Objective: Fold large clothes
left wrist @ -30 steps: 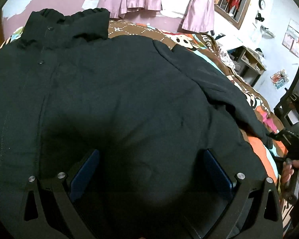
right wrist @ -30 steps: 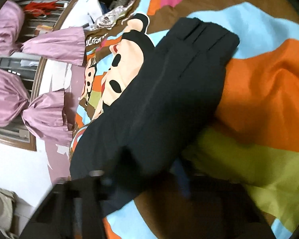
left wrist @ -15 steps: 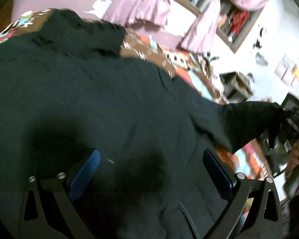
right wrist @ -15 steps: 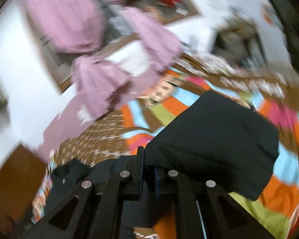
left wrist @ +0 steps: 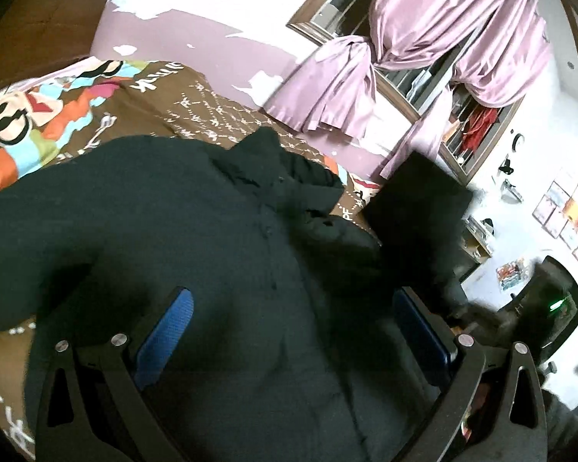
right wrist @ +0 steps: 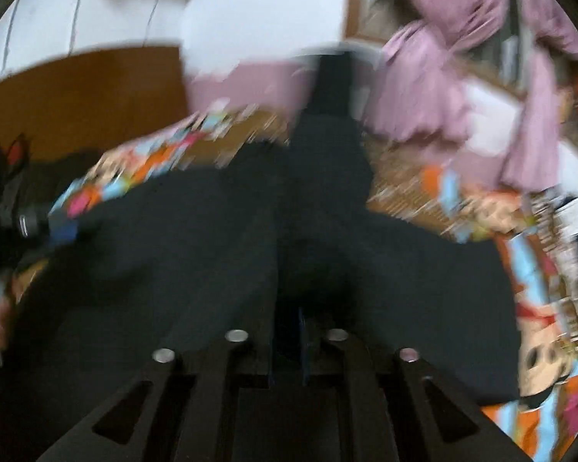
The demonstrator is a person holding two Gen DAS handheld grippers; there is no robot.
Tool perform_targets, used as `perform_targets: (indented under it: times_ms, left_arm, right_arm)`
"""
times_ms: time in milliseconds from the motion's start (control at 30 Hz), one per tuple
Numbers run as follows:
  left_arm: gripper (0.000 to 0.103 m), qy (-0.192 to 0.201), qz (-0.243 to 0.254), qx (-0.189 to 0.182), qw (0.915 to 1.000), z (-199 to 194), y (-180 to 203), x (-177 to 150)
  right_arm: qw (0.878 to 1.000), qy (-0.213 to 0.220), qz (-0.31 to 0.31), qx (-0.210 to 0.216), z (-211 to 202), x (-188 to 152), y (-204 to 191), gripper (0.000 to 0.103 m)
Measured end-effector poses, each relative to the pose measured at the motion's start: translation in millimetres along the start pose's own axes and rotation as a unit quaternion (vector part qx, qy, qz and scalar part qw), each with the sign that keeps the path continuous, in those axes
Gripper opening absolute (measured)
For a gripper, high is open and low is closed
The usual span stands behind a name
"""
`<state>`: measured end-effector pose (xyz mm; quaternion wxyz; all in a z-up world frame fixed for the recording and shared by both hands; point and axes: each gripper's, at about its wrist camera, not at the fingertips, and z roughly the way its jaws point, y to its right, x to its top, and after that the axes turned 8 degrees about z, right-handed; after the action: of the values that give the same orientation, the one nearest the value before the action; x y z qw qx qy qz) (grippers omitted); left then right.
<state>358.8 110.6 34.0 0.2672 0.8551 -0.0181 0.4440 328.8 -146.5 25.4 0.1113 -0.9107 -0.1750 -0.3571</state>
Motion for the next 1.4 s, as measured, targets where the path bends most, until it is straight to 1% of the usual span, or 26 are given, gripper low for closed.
perform_targets:
  times_ms: [33, 67, 133, 200, 267, 300, 400, 467, 533, 567, 600, 633, 667, 700, 733, 767, 800, 833, 867, 967, 1100, 1167, 1233, 1267, 1300, 1400]
  left_arm:
    - [0.101, -0.004, -0.004, -0.004, 1.0000, -0.5, -3.2, -2.0]
    - [0.101, -0.010, -0.008, -0.010, 0.9999, -0.2, -5.8, -4.6]
    - [0.101, -0.026, -0.018, -0.026, 0.9991, 2.9, -14.4, -9.5]
    - [0.101, -0.045, -0.023, -0.037, 0.9980, 8.1, -18.5, -15.0]
    - [0.101, -0.061, -0.024, -0.042, 0.9970, 18.4, -18.9, -16.7]
    - [0.101, -0.064, -0.027, -0.045, 0.9966, 22.8, -21.0, -16.6]
    - [0.101, -0.073, -0.049, -0.063, 0.9941, 43.9, -19.1, -14.8]
    - [0.101, -0.084, -0.068, -0.061, 0.9923, 61.8, -16.0, -10.8]
    - [0.101, -0.093, -0.093, -0.060, 0.9896, 76.7, -14.6, -8.3]
    - [0.098, -0.097, -0.105, -0.045, 0.9887, 83.4, -13.3, -6.9]
    - [0.086, -0.095, -0.114, -0.034, 0.9883, 86.6, -12.9, -6.2]
    - [0.076, -0.090, -0.121, -0.026, 0.9882, 89.1, -13.1, -4.8]
    - [0.059, -0.096, -0.122, -0.001, 0.9879, 93.5, -12.4, -2.5]
    - [0.045, -0.102, -0.120, 0.019, 0.9874, 96.2, -13.2, -2.1]
    - [0.036, -0.107, -0.115, 0.044, 0.9866, 98.8, -13.9, -1.9]
    - [0.016, -0.110, -0.104, 0.067, 0.9861, 100.3, -13.9, -1.3]
    - [0.009, -0.109, -0.095, 0.078, 0.9864, 100.0, -13.4, -1.8]
    - [0.007, -0.097, -0.092, 0.076, 0.9881, 95.5, -13.3, -2.6]
    - [0.005, -0.073, -0.088, 0.067, 0.9912, 86.4, -12.3, -2.4]
    - [0.003, -0.013, -0.055, 0.076, 0.9955, 53.5, -5.4, -0.3]
    - [0.003, 0.046, -0.014, 0.100, 0.9939, 3.9, -5.3, 6.9]
    - [0.003, 0.065, 0.013, 0.114, 0.9913, -15.9, -7.4, 7.7]
    - [0.003, 0.073, 0.039, 0.131, 0.9879, -17.9, -1.0, 13.1]
    - [0.003, 0.072, 0.054, 0.140, 0.9861, -19.1, -1.0, 14.0]
    - [0.003, 0.067, 0.062, 0.148, 0.9847, -17.6, -2.0, 13.6]
    - [0.003, 0.059, 0.071, 0.176, 0.9801, -11.6, -4.6, 7.2]
  right_arm:
    - [0.999, -0.042, 0.008, 0.030, 20.9, -10.0, -7.6, 0.055]
    - [0.997, -0.060, 0.015, 0.038, 29.6, -15.8, -12.8, 0.078]
    - [0.995, -0.080, 0.024, 0.045, 43.7, -34.3, -19.7, 0.079]
    - [0.995, -0.088, 0.016, 0.052, 44.4, -45.5, -22.4, 0.079]
    - [0.996, -0.075, -0.003, 0.041, 34.3, -54.6, -24.9, 0.079]
    - [0.997, -0.068, -0.010, 0.035, 27.8, -55.7, -20.2, 0.080]
    - [0.999, -0.035, -0.030, -0.010, 12.1, -62.3, -13.9, 0.085]
    - [0.999, -0.014, -0.021, -0.034, 4.7, -65.4, -6.9, 0.088]
    - [0.999, -0.003, 0.002, -0.042, -0.2, -66.8, 3.2, 0.089]
    - [0.999, -0.001, 0.011, -0.042, -2.9, -68.8, 7.0, 0.089]
    - [0.999, 0.000, 0.018, -0.041, -3.0, -69.2, 10.3, 0.089]
    - [0.999, 0.001, 0.021, -0.046, -1.9, -69.2, 13.0, 0.089]
    - [0.999, 0.003, 0.022, -0.049, -3.0, -70.9, 13.0, 0.089]
    - [0.998, 0.005, 0.022, -0.055, -3.1, -69.7, 14.8, 0.089]
    - [0.998, 0.007, 0.022, -0.056, -2.5, -68.4, 15.7, 0.089]
    - [0.998, 0.008, 0.024, -0.056, -4.5, -68.6, 16.1, 0.089]
    - [0.998, 0.011, 0.026, -0.056, -6.3, -68.0, 16.8, 0.089]
    - [0.998, 0.016, 0.028, -0.058, -10.1, -67.6, 16.8, 0.089]
    - [0.998, 0.022, 0.030, -0.059, -15.8, -68.8, 17.7, 0.089]
    - [0.997, 0.041, 0.037, -0.060, -26.1, -61.7, 17.4, 0.089]
    - [0.995, 0.064, 0.049, -0.059, -28.3, -38.9, 14.3, 0.089]
    - [0.995, 0.067, 0.055, -0.052, -21.5, -26.8, 10.1, 0.089]
    - [0.996, 0.062, 0.057, -0.037, -5.7, -14.9, 2.7, 0.089]
    - [0.996, 0.058, 0.059, -0.032, 1.6, -12.4, 0.4, 0.089]
    - [0.997, 0.044, 0.066, -0.022, 16.9, -7.8, -2.4, 0.089]
    - [0.995, 0.013, 0.094, -0.021, 52.1, -4.0, -2.3, 0.089]
